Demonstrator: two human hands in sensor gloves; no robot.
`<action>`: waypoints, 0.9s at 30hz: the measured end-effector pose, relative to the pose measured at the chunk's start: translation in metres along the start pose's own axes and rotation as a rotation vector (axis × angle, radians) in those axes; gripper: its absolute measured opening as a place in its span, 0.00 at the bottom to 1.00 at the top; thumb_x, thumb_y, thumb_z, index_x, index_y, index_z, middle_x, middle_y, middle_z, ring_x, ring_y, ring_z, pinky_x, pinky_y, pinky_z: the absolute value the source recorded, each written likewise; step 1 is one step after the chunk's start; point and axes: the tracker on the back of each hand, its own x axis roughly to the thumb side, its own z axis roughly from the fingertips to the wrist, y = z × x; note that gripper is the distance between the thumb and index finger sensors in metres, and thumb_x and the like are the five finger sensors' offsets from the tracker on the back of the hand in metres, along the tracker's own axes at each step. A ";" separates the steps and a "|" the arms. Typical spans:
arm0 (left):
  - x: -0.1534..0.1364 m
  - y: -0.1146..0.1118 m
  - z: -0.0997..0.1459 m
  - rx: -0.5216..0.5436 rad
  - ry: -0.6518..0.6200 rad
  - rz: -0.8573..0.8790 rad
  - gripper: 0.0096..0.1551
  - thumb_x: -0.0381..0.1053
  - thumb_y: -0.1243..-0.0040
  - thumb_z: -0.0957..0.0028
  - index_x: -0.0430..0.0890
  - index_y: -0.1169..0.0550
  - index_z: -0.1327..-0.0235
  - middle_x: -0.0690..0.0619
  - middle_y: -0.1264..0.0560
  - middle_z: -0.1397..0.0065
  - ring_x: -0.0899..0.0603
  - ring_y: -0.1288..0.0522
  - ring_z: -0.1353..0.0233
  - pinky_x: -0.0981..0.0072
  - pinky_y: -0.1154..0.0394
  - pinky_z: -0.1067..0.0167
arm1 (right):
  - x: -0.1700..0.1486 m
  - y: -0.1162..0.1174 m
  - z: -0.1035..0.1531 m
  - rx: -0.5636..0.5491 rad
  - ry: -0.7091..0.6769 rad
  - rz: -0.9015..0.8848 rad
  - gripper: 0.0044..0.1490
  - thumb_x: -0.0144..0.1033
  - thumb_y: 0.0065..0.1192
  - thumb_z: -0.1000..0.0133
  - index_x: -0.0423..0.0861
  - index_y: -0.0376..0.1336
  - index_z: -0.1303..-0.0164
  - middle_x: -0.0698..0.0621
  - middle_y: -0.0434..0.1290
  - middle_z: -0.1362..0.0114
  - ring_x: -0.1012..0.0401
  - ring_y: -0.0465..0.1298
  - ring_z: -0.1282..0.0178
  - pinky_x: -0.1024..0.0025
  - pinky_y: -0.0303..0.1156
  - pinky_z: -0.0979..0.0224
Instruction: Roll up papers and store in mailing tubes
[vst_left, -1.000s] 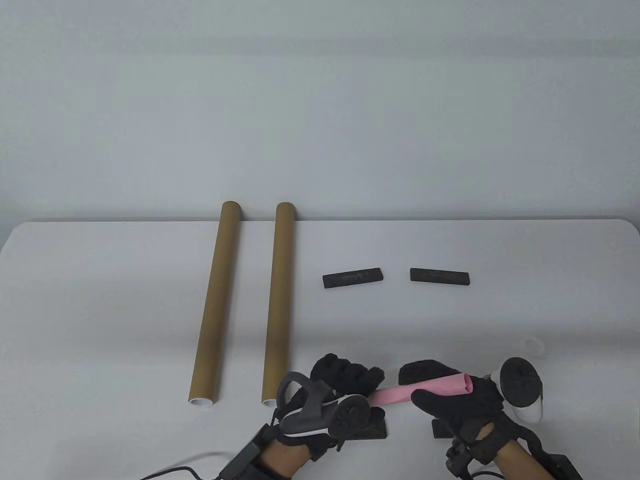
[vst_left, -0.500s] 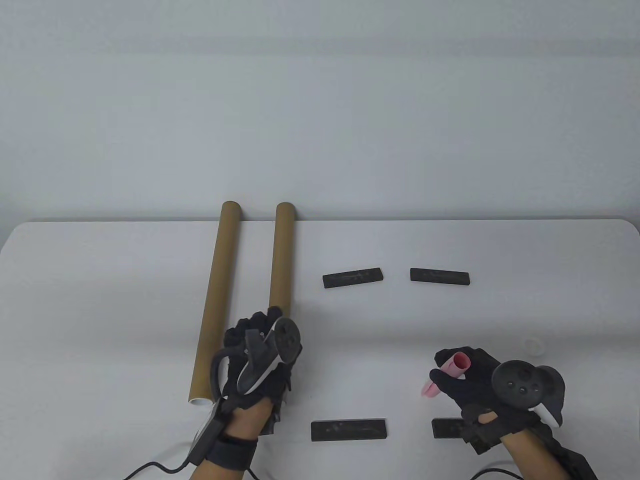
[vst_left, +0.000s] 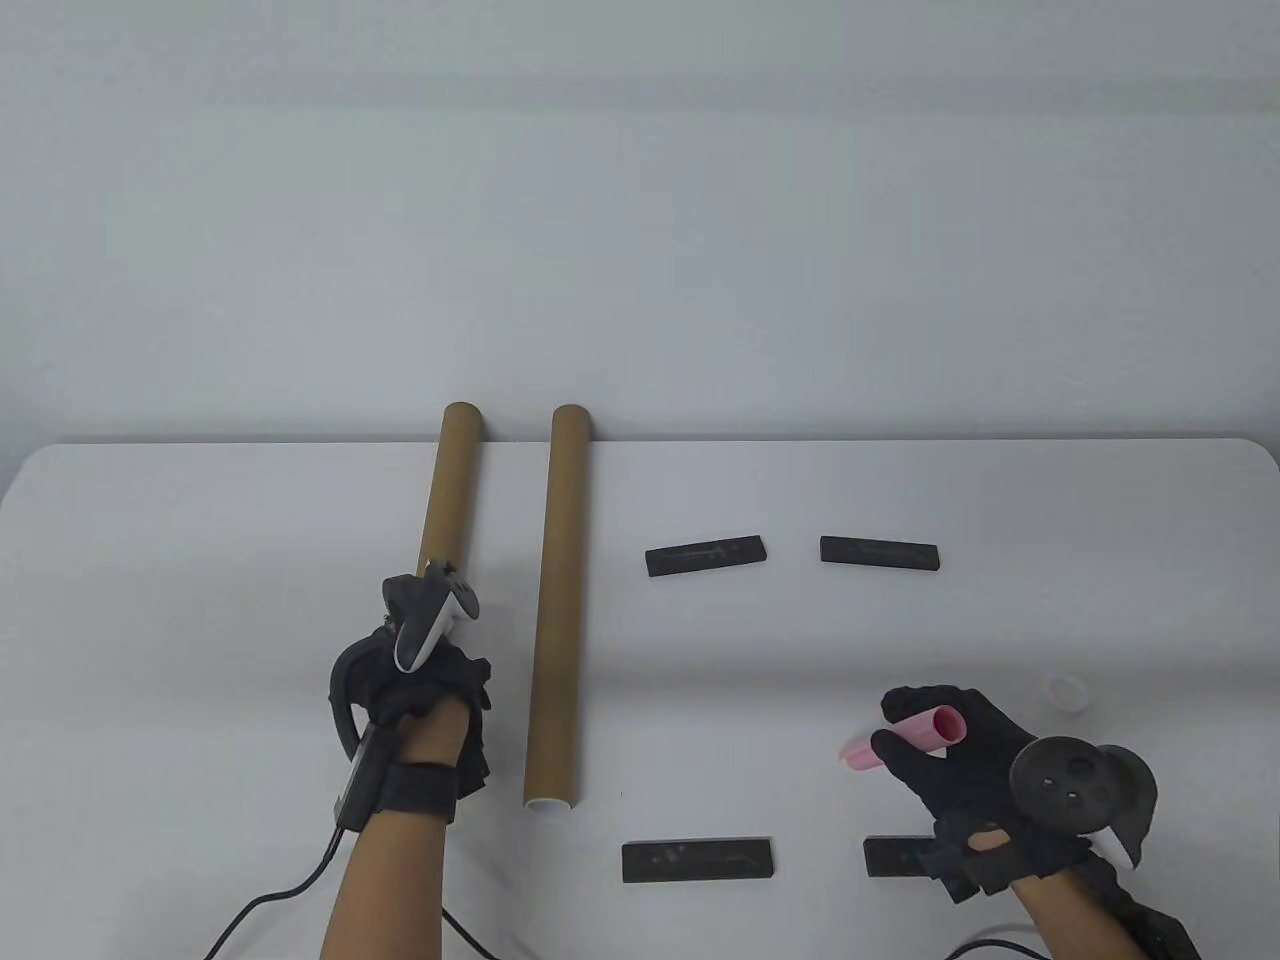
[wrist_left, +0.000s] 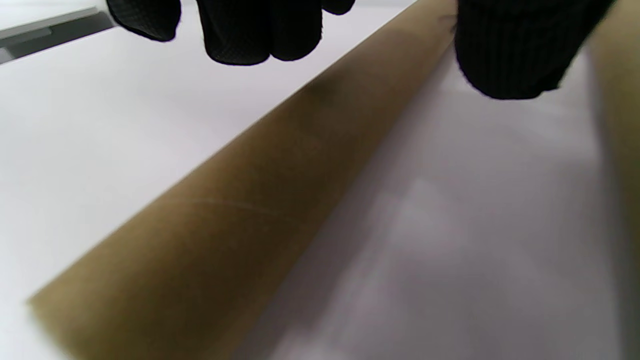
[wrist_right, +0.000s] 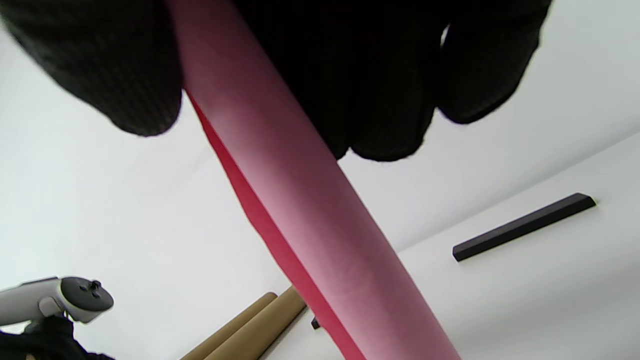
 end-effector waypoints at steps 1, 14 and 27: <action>0.000 -0.001 -0.004 -0.010 0.008 0.000 0.65 0.76 0.39 0.63 0.47 0.50 0.20 0.44 0.41 0.19 0.34 0.35 0.19 0.33 0.36 0.24 | 0.000 0.000 0.000 0.001 -0.001 -0.001 0.36 0.60 0.72 0.47 0.44 0.74 0.40 0.44 0.81 0.39 0.45 0.83 0.41 0.39 0.76 0.35; -0.002 -0.018 -0.036 -0.010 0.127 0.043 0.56 0.65 0.34 0.57 0.42 0.48 0.27 0.41 0.36 0.28 0.39 0.22 0.32 0.49 0.18 0.33 | 0.002 -0.002 0.002 0.009 -0.022 -0.005 0.36 0.60 0.72 0.47 0.44 0.75 0.40 0.44 0.81 0.39 0.45 0.83 0.41 0.39 0.76 0.35; -0.052 0.038 0.038 0.405 0.017 0.104 0.51 0.55 0.21 0.60 0.55 0.38 0.27 0.47 0.37 0.26 0.44 0.23 0.31 0.37 0.28 0.27 | -0.009 -0.012 0.002 -0.036 0.033 -0.082 0.36 0.60 0.71 0.47 0.44 0.75 0.40 0.44 0.81 0.39 0.45 0.83 0.41 0.39 0.76 0.36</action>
